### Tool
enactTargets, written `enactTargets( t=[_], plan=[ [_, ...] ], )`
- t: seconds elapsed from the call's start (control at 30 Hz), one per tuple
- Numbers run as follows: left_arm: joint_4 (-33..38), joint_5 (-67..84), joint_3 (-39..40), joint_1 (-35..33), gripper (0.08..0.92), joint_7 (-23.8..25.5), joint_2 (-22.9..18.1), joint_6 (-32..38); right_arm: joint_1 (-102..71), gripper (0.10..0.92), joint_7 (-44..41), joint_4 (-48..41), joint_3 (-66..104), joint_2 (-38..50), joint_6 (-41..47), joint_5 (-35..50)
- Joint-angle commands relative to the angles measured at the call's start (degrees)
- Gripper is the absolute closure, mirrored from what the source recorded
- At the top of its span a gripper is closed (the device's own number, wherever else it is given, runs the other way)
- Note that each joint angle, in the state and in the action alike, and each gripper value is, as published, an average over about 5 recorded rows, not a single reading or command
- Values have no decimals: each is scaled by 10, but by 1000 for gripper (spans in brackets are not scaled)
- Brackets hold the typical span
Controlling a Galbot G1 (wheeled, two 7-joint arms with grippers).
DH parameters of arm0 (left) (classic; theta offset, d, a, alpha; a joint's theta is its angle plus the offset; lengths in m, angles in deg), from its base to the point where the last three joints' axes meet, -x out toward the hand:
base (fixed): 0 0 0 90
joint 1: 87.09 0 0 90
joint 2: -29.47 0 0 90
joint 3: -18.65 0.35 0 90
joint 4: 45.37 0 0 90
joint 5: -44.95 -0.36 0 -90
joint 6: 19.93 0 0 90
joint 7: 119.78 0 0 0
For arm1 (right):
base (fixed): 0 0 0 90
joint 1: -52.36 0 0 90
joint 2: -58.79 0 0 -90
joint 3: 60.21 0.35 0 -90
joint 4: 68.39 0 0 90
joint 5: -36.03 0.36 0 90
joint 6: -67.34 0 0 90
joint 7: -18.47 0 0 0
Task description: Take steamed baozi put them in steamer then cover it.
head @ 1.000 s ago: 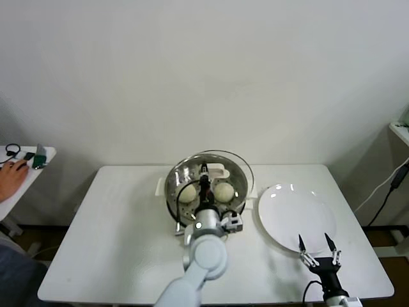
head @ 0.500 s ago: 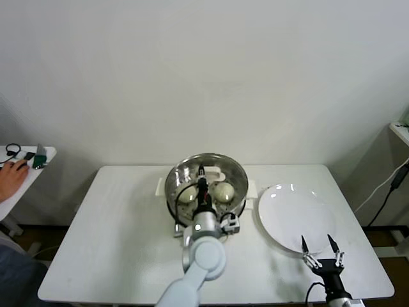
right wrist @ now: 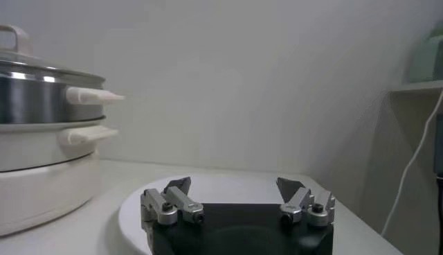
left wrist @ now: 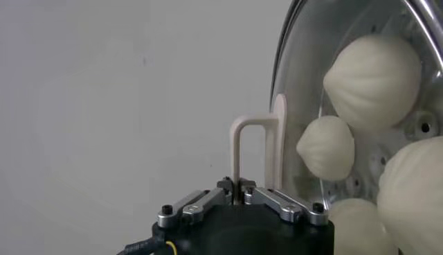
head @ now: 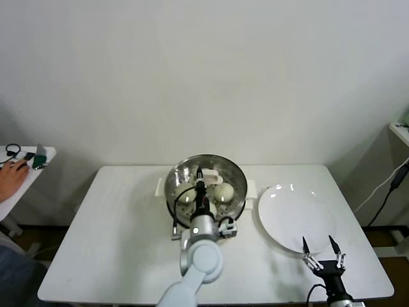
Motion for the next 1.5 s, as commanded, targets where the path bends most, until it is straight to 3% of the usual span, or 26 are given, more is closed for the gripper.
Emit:
enactTargets(
  t=[0.03, 0.2, 0.4, 0.57, 0.8, 1.0, 1.17, 1.3, 1.5],
  plan=[
    [9, 27, 5, -3, 853, -9, 3, 1, 0, 203, 0, 3, -1, -1, 0, 0],
    [56, 74, 16, -3, 752, 17, 25, -4, -1, 203, 17, 6, -4, 3, 26, 11],
    [156, 175, 17, -36, 578, 24, 88, -10, -9, 203, 43, 19, -8, 14, 71, 18],
    [238, 336, -17, -87, 440, -54, 130, 44, -6, 203, 46, 28, -9, 13, 69, 7],
    [300, 565, -158, -178, 237, -153, 135, 187, -1, 203, 48, 46, -14, -1, 73, -19],
    [291, 794, -296, -263, 179, -179, 121, 305, 5, 203, 52, 50, -20, -8, 72, -38],
    [209, 969, -382, -327, 177, -174, 121, 420, 10, 203, 51, 45, -25, -10, 71, -48],
    [142, 1041, -391, -349, 177, -179, 135, 464, 15, 203, 47, 37, -29, -11, 69, -47],
    [52, 1060, -378, -328, 177, -188, 128, 491, 19, 203, 42, 26, -34, -11, 65, -46]
  ],
)
